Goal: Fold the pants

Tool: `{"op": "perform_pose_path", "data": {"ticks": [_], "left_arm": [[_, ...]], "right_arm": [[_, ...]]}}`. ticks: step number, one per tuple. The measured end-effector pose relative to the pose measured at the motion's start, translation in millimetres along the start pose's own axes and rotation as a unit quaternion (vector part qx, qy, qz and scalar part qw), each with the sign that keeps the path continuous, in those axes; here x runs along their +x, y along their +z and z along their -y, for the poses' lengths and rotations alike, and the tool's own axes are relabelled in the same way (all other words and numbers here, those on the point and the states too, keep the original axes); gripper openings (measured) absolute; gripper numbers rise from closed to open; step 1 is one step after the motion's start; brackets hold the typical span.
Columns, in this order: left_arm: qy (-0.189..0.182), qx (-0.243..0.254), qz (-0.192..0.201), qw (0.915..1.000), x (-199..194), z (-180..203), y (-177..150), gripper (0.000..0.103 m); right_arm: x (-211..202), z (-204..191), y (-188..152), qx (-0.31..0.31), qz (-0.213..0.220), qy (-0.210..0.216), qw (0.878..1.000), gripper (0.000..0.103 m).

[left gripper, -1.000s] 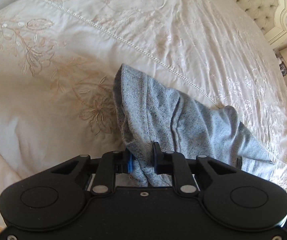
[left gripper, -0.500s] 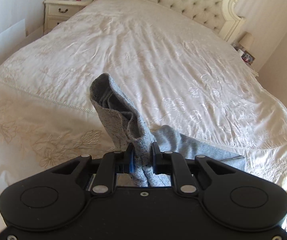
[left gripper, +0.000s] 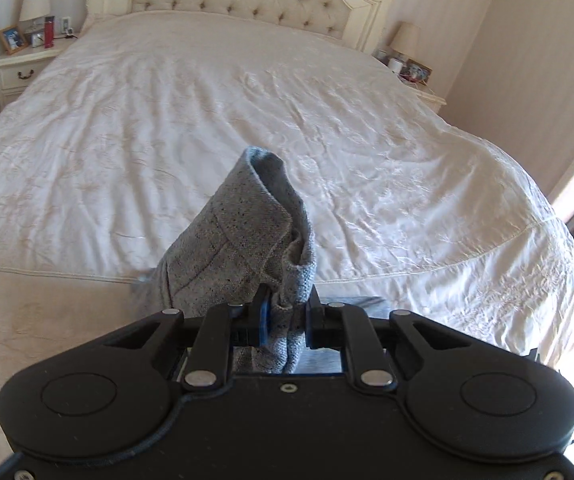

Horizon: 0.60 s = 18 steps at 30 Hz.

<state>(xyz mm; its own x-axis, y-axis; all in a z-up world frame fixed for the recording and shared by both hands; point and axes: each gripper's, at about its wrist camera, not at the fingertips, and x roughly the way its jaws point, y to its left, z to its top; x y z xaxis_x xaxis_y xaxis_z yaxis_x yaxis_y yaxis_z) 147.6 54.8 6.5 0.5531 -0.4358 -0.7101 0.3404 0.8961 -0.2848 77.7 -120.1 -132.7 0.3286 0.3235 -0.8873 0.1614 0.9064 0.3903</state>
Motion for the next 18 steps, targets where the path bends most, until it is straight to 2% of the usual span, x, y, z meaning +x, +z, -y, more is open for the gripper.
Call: {"op": "perform_pose_path", "data": {"ticks": [1,3,6,8,10,14,16,18], "left_arm": [[-0.009,-0.002,-0.009,0.9999,14.0,10.8,-2.8,0.021],[-0.027,0.006,-0.052,0.9983,56.5,38.8,-14.9,0.025],[-0.046,-0.003,-0.111,0.9928,108.3,66.5,-35.7,0.025],[-0.037,-0.010,-0.129,0.9909,116.2,80.5,-43.2,0.025],[-0.035,-0.011,-0.117,0.9924,108.5,81.9,-44.6,0.025],[0.021,-0.017,-0.100,0.9946,94.5,60.6,-44.4,0.025],[0.064,-0.041,-0.105,0.9915,97.6,38.1,-47.0,0.025],[0.109,-0.068,-0.120,0.9845,100.8,14.0,-54.2,0.025]], "right_arm": [[-1.0,13.0,1.8,0.009,-0.001,-0.006,1.000,0.012],[-3.0,40.6,4.1,0.024,-0.004,-0.023,0.999,0.012],[-9.0,78.7,10.6,0.031,-0.011,-0.044,0.998,0.012],[-15.1,92.4,13.5,0.027,-0.010,-0.052,0.998,0.014],[-21.4,104.3,17.7,0.022,-0.006,-0.058,0.998,0.016],[-31.2,116.5,29.5,0.020,0.017,-0.048,0.998,0.022],[-28.0,111.3,36.9,0.019,0.034,-0.031,0.999,0.032],[-20.1,108.0,47.0,0.020,0.036,-0.016,0.999,0.036]]}}
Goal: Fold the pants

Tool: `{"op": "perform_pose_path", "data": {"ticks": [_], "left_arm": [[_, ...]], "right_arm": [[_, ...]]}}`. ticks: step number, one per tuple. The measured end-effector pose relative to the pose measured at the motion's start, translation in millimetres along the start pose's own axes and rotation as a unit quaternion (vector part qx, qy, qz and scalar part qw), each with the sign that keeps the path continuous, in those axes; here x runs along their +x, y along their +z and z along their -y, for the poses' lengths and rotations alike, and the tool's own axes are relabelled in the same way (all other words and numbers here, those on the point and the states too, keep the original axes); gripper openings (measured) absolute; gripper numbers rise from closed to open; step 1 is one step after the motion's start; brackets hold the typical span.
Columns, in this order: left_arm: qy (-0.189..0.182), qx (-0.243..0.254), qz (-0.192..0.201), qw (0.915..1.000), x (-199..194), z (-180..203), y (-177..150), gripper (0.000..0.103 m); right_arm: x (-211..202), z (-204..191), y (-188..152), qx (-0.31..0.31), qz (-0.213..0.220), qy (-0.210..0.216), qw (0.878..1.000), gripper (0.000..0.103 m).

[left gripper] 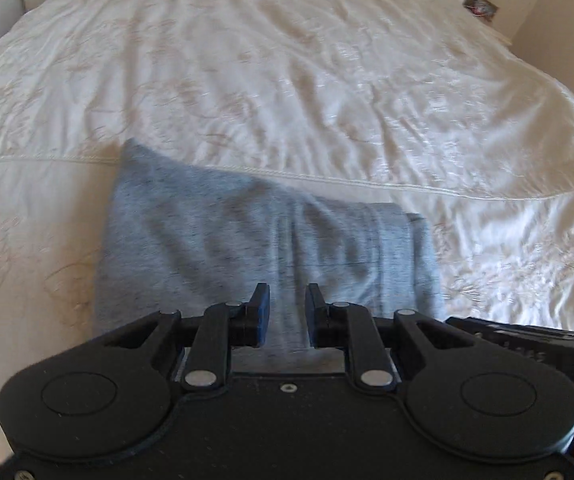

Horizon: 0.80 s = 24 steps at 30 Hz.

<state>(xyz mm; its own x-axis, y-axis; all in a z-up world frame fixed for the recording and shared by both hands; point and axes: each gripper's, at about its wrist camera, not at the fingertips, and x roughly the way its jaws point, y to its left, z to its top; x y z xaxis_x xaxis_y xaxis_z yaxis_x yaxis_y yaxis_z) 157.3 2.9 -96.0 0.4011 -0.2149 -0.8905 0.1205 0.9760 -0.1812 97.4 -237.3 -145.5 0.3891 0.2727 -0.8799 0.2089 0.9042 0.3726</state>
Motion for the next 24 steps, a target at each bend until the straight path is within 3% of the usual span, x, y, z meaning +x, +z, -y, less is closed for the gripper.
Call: {"op": "perform_pose_path", "data": {"ticks": [4,7,14,20,23,24], "left_arm": [[0.052,-0.034,-0.057,0.9965,24.8,-35.0,-12.2,0.025],[0.064,-0.050,-0.103,0.9913,44.1,-47.5,-22.0,0.027],[0.063,-0.064,-0.121,0.9886,47.1,-48.4,-18.5,0.029],[0.066,-0.059,-0.122,0.9886,50.6,-44.8,-16.6,0.029],[0.064,-0.062,-0.120,0.9887,50.6,-46.0,-17.9,0.029],[0.063,-0.062,-0.119,0.9889,50.4,-46.2,-18.2,0.029]], "right_arm": [[25.1,-4.3,16.1,0.001,-0.019,0.018,1.000,0.039],[43.7,-9.1,20.7,-0.005,-0.041,0.020,0.999,0.039],[68.5,-3.3,22.8,0.005,-0.071,0.025,0.997,0.041],[77.9,-0.3,20.2,0.017,-0.091,0.061,0.994,0.044],[78.1,-2.1,17.3,0.013,-0.088,0.065,0.994,0.044],[77.2,-2.0,17.0,0.011,-0.087,0.068,0.994,0.039]]}}
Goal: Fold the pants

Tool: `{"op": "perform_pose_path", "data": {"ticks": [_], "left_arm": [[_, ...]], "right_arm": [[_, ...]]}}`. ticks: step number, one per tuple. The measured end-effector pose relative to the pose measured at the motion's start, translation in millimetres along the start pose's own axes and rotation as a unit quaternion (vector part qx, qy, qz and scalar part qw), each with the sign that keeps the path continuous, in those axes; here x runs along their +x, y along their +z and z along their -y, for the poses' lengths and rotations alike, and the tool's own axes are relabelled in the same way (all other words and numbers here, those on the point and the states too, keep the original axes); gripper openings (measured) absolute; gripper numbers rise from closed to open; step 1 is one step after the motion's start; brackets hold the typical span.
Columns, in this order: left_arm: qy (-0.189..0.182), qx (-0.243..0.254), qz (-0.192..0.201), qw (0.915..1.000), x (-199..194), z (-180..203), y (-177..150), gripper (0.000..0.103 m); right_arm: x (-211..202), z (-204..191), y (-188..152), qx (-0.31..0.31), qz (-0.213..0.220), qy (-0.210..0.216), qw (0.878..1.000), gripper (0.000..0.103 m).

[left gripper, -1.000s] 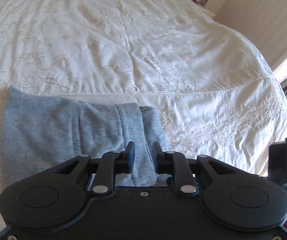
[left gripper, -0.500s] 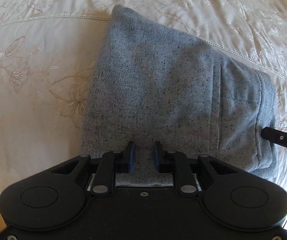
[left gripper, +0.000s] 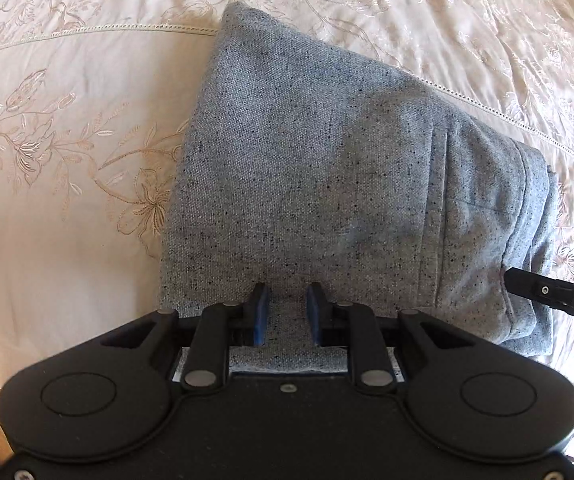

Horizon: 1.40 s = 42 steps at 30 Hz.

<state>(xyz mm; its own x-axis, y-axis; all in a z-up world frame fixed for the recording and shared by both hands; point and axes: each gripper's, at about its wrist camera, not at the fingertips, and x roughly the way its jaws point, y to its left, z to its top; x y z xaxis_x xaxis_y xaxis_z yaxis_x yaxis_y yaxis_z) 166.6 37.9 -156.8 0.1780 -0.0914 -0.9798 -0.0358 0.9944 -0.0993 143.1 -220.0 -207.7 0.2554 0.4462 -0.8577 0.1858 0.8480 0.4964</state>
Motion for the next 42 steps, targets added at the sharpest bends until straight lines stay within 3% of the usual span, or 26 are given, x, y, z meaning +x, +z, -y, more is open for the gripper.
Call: {"op": "perform_pose_path", "data": {"ticks": [2,3,8,15,19,22,25,30,35,38,42], "left_arm": [[-0.005,-0.006,0.006,1.0000,-1.5,-1.8,-1.4,0.030],[-0.008,-0.010,0.010,0.9999,-2.7,-4.0,-2.4,0.030],[-0.022,-0.039,0.037,0.9983,-19.7,-19.0,-11.4,0.030],[-0.005,-0.047,0.078,0.9958,-49.4,-41.4,-23.8,0.030],[0.005,-0.043,0.094,0.9947,-60.0,-48.4,-29.4,0.030],[0.011,-0.040,0.095,0.9946,-58.9,-48.1,-32.0,0.030],[0.007,-0.030,0.083,0.9960,-50.1,-42.6,-34.3,0.030],[0.012,0.023,0.043,0.9987,-26.8,-24.2,-45.2,0.032],[0.011,-0.003,-0.020,0.9997,-16.3,-32.9,-58.3,0.030],[0.011,-0.008,0.019,0.9997,-44.5,-37.8,-56.1,0.030],[0.005,-0.002,0.074,0.9973,-72.7,-34.7,-29.8,0.030]], "right_arm": [[-3.4,-4.7,-2.2,-0.012,0.001,0.004,1.000,0.014],[-7.2,-12.2,-3.6,-0.032,0.008,-0.011,0.999,0.008],[-26.5,-55.0,-14.4,-0.123,0.044,-0.056,0.990,0.008],[-68.9,-86.5,-19.1,-0.161,0.099,-0.053,0.981,0.007],[-97.9,-84.6,-26.4,-0.171,0.119,-0.069,0.976,0.007],[-88.9,-55.3,-29.9,-0.147,0.097,-0.088,0.981,0.007],[-58.5,-30.7,-28.2,-0.130,0.067,-0.102,0.984,0.007],[-40.7,-25.6,-29.6,-0.133,0.056,-0.116,0.983,0.008],[-44.7,-19.1,-30.8,-0.114,0.046,-0.124,0.985,0.012],[-60.1,-23.4,-30.3,-0.113,0.069,-0.138,0.982,0.016],[-76.8,-37.0,-24.0,-0.121,0.113,-0.136,0.977,0.021]]}}
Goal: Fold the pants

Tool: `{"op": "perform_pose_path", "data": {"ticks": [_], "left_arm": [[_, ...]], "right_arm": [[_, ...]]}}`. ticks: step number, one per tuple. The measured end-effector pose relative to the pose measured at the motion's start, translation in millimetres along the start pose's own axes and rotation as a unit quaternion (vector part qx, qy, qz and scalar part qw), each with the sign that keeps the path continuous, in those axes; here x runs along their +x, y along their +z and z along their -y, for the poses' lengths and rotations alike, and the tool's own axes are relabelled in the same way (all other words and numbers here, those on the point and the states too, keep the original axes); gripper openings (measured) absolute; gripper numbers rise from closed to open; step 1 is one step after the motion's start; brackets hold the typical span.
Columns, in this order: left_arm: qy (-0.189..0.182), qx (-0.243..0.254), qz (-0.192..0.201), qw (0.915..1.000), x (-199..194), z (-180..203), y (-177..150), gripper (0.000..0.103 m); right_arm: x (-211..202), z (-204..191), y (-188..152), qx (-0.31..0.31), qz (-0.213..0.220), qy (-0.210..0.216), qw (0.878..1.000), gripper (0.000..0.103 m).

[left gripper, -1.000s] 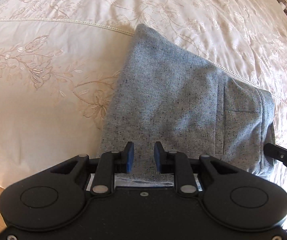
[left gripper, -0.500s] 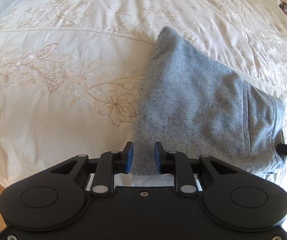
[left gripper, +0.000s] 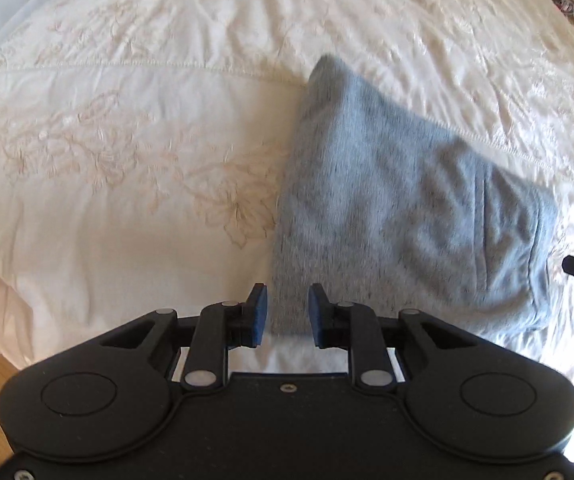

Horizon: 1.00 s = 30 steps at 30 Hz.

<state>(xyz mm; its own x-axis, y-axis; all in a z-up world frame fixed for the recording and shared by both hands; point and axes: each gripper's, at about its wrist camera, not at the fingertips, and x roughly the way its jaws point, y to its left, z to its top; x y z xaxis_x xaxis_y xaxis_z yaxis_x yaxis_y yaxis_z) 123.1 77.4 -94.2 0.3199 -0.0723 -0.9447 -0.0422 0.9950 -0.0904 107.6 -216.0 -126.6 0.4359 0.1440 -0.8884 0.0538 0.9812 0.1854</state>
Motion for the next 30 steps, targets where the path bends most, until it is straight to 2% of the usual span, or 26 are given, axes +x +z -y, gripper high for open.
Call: {"op": "perform_pose_path", "data": {"ticks": [5,7,8,12,14,20,21,25,30], "left_arm": [[-0.015,0.041,0.021,0.9989,22.3,27.1,47.3,0.030],[-0.009,0.078,0.024,0.9966,40.7,43.3,59.2,0.034],[-0.001,0.093,0.022,0.9954,50.7,48.5,61.7,0.037],[0.019,0.115,-0.011,0.9931,84.4,49.9,60.4,0.037],[0.018,0.116,-0.019,0.9930,91.8,39.9,55.1,0.040],[-0.013,0.094,-0.016,0.9954,89.8,10.9,40.9,0.059],[-0.019,0.089,-0.016,0.9957,89.2,7.1,39.2,0.059],[-0.053,0.058,-0.022,0.9966,91.0,-7.2,40.0,0.061],[-0.074,0.049,-0.028,0.9957,102.3,-9.2,45.5,0.071]], "right_arm": [[14.4,-23.4,12.2,-0.014,0.002,-0.002,1.000,0.024],[29.6,-32.2,14.6,-0.020,-0.011,-0.023,0.999,0.030],[36.8,-33.5,14.9,-0.019,-0.022,-0.034,0.999,0.031],[59.4,-19.3,7.5,0.028,-0.065,-0.061,0.996,0.036],[61.8,-8.8,1.3,0.058,-0.071,-0.056,0.994,0.044],[64.6,19.4,-8.9,0.131,-0.074,-0.014,0.988,0.051],[66.8,22.9,-8.8,0.139,-0.077,-0.007,0.987,0.051],[76.6,31.4,-5.6,0.145,-0.087,0.015,0.985,0.053],[90.0,37.1,0.5,0.145,-0.098,0.033,0.984,0.056]]}}
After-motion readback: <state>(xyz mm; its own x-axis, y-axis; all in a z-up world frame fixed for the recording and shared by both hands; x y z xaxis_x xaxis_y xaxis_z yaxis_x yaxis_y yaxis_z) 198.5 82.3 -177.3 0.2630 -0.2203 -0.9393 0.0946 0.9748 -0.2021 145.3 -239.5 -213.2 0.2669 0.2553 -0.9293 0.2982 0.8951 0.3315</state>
